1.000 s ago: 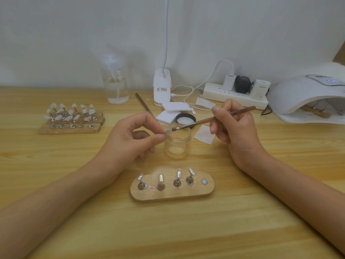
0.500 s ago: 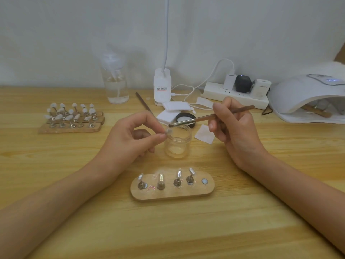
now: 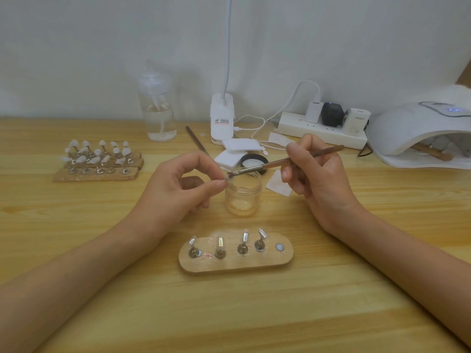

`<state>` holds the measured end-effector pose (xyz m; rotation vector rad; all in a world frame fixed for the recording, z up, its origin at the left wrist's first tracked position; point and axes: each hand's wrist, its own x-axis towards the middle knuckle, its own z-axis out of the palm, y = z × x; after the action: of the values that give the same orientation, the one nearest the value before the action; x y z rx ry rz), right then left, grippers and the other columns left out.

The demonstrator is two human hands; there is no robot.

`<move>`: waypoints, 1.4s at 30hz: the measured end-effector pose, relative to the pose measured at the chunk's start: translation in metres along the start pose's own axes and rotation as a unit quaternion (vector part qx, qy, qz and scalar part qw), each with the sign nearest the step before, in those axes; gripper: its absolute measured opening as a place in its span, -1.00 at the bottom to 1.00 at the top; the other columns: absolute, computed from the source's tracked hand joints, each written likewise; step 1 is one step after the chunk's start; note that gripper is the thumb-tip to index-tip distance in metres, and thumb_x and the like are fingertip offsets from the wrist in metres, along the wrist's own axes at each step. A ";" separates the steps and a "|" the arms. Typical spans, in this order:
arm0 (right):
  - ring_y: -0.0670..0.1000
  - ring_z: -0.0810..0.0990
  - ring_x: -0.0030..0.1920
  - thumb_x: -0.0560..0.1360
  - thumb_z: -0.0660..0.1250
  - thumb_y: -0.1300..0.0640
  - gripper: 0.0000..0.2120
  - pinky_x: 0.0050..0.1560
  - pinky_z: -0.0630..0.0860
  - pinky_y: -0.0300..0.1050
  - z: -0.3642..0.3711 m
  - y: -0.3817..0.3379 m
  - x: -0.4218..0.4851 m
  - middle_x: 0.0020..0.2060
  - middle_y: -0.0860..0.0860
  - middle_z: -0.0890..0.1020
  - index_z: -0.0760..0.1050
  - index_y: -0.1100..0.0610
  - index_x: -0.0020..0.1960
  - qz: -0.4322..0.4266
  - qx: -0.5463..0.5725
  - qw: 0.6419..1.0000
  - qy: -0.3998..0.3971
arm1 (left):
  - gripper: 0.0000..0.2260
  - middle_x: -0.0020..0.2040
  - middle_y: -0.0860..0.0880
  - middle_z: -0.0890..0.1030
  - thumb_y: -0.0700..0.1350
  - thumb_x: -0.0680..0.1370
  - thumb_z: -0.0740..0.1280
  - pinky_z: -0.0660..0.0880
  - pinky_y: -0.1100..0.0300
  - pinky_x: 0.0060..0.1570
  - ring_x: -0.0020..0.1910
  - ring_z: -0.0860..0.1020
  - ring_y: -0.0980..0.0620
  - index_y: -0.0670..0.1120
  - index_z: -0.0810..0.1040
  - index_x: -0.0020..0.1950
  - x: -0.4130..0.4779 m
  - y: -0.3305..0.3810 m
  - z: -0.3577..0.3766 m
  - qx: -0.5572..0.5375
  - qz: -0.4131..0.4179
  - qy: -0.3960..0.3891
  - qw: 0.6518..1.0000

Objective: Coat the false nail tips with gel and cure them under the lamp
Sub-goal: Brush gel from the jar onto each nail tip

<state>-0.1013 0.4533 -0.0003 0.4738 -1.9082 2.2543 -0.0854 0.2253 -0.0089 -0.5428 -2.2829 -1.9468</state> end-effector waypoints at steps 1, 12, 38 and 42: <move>-0.04 0.37 -0.51 0.54 0.35 0.10 -0.75 -0.52 0.29 -0.34 0.000 0.000 0.000 -0.48 0.01 0.57 0.38 0.06 -0.28 0.007 -0.010 1.000 0.018 | -0.88 -0.28 0.14 0.60 -0.03 0.36 0.47 0.42 0.36 -0.44 -0.42 0.50 0.16 -0.02 0.60 -0.19 0.000 0.000 0.000 0.000 0.000 0.000 1.000; -0.05 0.39 -0.53 0.56 0.34 0.11 -0.75 -0.51 0.30 -0.30 0.001 0.000 0.000 -0.48 0.01 0.57 0.37 0.06 -0.26 -0.004 -0.013 1.000 -0.003 | -0.93 -0.24 0.12 0.60 -0.02 0.35 0.48 0.39 0.37 -0.45 -0.41 0.49 0.15 0.07 0.63 -0.20 0.000 0.001 -0.001 -0.013 -0.001 -0.003 1.000; -0.08 0.38 -0.57 0.52 0.35 0.07 -0.77 -0.51 0.31 -0.29 0.002 -0.001 -0.001 -0.44 0.04 0.62 0.36 0.10 -0.24 -0.018 -0.016 1.000 0.002 | -0.77 -0.32 0.13 0.58 0.03 0.31 0.47 0.39 0.37 -0.46 -0.43 0.49 0.16 -0.07 0.60 -0.15 0.000 0.003 0.001 0.000 -0.031 0.016 0.999; -0.06 0.36 -0.57 0.58 0.32 0.18 -0.75 -0.51 0.31 -0.32 0.000 0.000 -0.001 -0.47 0.05 0.60 0.37 0.10 -0.25 -0.014 -0.029 0.999 0.028 | -0.79 -0.32 0.12 0.59 0.00 0.32 0.47 0.39 0.37 -0.47 -0.43 0.48 0.16 -0.08 0.59 -0.15 0.000 0.002 0.001 -0.003 -0.032 0.017 0.999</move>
<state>-0.1004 0.4530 -0.0005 0.4230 -1.9212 2.1649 -0.0850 0.2269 -0.0073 -0.4373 -2.3026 -1.9764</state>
